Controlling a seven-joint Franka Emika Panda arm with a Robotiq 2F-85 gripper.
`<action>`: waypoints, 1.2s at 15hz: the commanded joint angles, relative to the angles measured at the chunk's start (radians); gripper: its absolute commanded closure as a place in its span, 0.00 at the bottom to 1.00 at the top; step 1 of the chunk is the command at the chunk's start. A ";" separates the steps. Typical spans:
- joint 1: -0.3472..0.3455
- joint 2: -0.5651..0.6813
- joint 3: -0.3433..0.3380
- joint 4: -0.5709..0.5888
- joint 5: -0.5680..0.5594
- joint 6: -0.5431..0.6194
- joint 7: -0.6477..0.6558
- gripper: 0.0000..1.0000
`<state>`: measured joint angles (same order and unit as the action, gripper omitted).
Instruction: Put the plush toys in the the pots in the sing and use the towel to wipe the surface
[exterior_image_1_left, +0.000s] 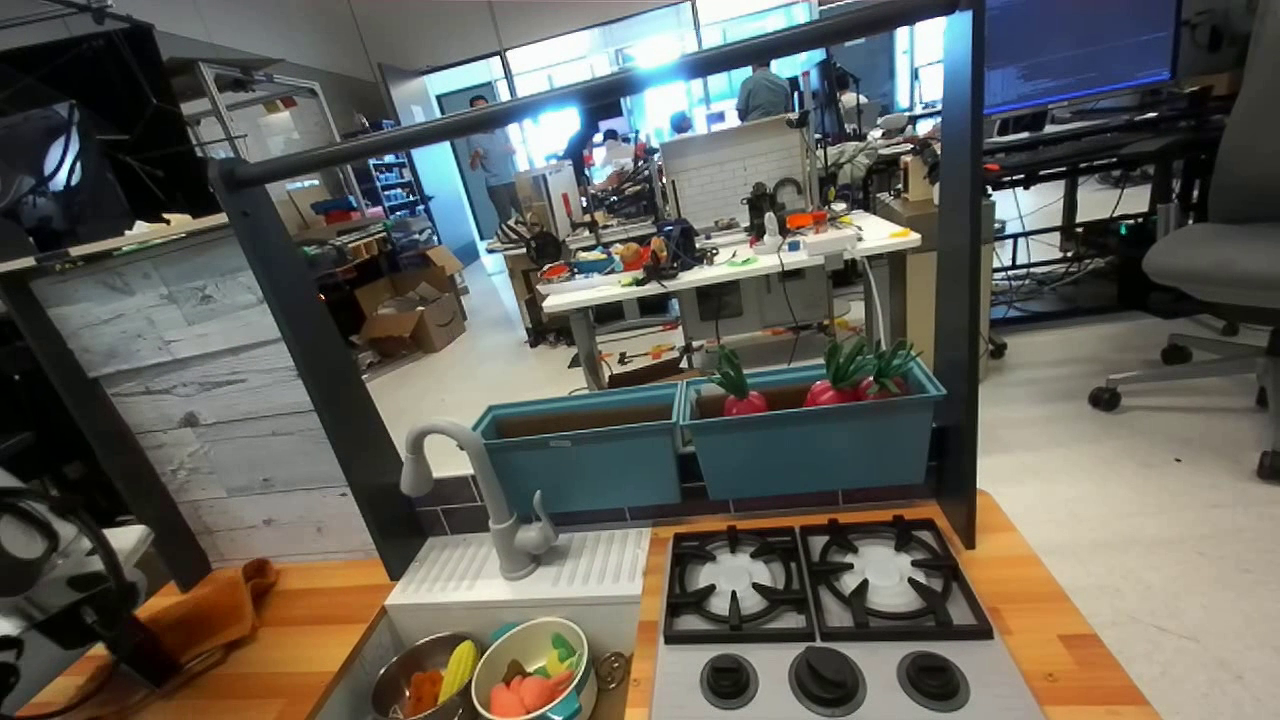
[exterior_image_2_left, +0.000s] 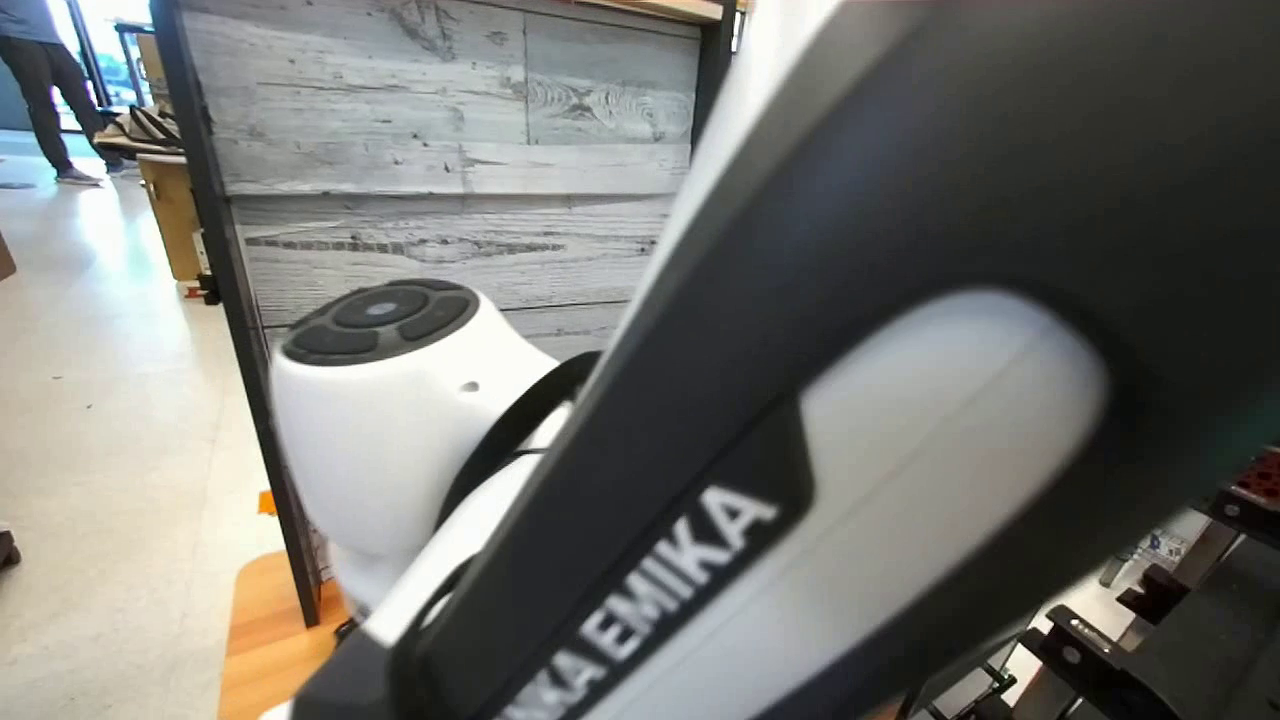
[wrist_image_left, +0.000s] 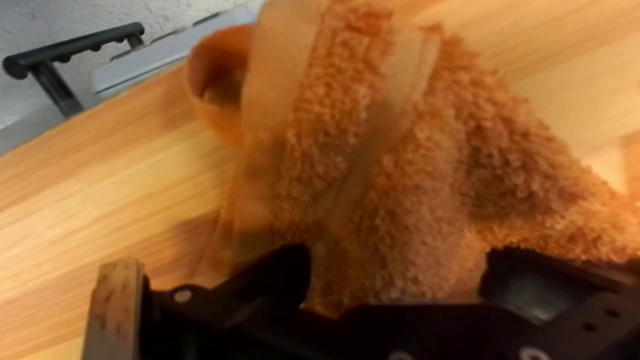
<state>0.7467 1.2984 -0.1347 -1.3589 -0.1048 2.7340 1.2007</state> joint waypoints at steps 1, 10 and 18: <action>-0.007 -0.009 -0.105 -0.145 0.017 0.064 0.122 0.00; 0.030 0.015 -0.043 -0.112 -0.004 0.134 -0.005 0.00; 0.081 0.033 0.040 -0.039 0.019 0.092 -0.239 0.00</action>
<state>0.8454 1.2735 -0.0975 -1.4267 -0.1097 2.8337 1.0259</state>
